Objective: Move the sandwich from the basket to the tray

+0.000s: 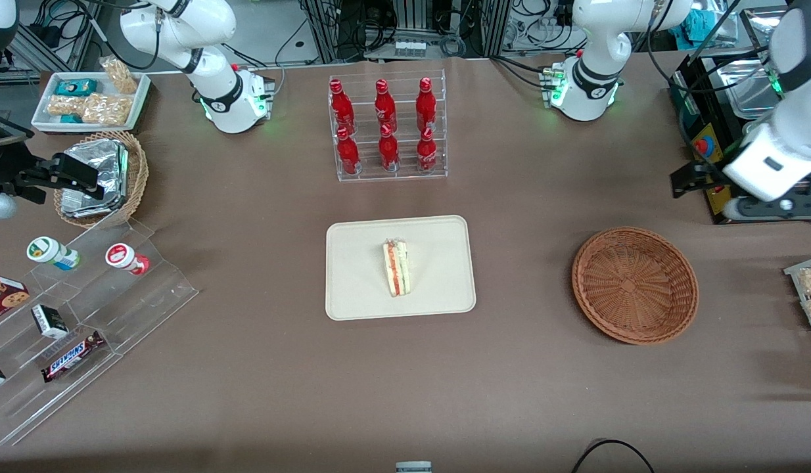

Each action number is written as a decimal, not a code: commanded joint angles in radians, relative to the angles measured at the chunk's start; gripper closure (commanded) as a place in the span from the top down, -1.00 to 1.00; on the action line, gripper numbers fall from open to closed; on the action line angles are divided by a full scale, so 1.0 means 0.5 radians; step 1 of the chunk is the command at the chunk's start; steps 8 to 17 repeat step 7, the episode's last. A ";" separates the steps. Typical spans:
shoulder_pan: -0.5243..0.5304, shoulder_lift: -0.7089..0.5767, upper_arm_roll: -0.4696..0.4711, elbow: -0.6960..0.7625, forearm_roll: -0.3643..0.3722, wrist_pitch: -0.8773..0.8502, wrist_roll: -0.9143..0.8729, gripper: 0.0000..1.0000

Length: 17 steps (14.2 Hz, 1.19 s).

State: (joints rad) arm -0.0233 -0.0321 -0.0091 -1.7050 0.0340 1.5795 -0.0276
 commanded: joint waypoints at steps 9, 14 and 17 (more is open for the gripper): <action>0.019 -0.013 0.058 0.149 -0.068 -0.023 0.024 1.00; 0.019 -0.013 0.058 0.149 -0.068 -0.023 0.024 1.00; 0.019 -0.013 0.058 0.149 -0.068 -0.023 0.024 1.00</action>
